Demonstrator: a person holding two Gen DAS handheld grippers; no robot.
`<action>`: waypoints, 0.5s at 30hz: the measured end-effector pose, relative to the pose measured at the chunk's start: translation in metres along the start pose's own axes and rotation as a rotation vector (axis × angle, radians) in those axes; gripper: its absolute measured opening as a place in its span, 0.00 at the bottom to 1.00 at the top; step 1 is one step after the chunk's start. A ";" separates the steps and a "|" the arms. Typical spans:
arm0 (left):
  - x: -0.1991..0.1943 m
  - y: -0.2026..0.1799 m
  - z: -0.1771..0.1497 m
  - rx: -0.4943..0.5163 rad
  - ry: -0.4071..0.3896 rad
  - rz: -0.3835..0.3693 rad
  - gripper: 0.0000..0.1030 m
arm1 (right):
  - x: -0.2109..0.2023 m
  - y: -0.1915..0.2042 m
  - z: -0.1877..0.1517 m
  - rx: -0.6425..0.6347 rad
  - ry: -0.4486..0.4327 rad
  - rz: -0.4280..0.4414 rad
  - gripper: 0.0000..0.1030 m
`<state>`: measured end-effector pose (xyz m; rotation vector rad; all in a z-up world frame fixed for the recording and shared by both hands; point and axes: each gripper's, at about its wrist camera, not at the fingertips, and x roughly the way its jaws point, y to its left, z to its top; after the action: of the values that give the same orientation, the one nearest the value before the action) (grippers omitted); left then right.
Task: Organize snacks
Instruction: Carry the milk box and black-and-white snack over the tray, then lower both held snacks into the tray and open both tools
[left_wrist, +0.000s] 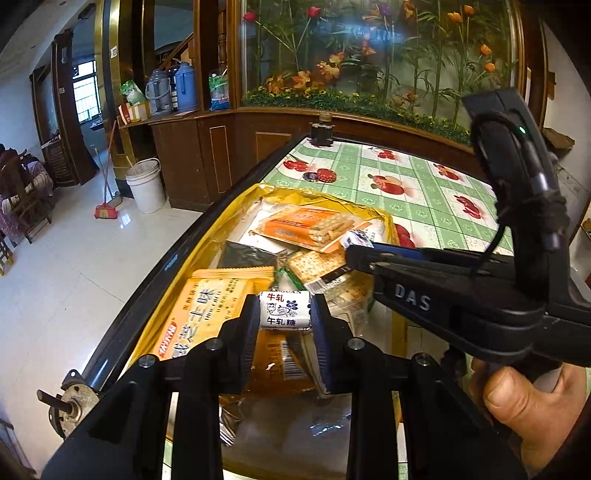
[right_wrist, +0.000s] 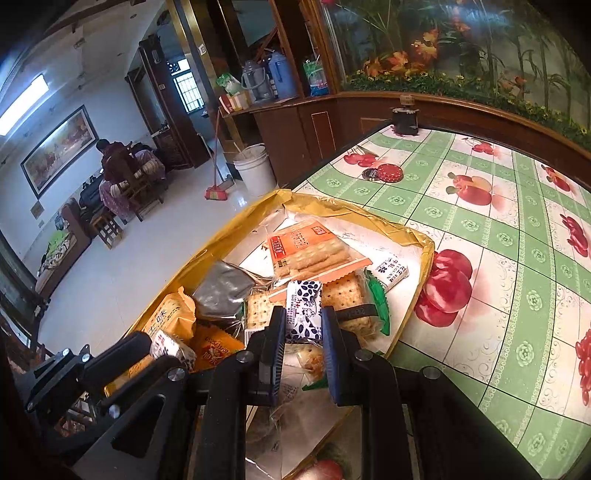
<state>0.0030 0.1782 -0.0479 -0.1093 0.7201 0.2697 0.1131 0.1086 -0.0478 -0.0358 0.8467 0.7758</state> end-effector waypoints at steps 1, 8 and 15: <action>0.001 -0.003 -0.001 0.005 0.002 -0.003 0.25 | 0.000 0.000 0.000 0.001 0.000 0.001 0.19; 0.006 -0.006 -0.002 0.007 0.021 -0.002 0.25 | 0.002 -0.002 0.003 0.006 -0.002 0.002 0.19; 0.010 -0.004 -0.002 0.003 0.032 0.003 0.25 | 0.005 -0.001 0.005 0.004 -0.002 0.008 0.19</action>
<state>0.0096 0.1758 -0.0557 -0.1102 0.7522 0.2708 0.1188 0.1121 -0.0480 -0.0279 0.8471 0.7817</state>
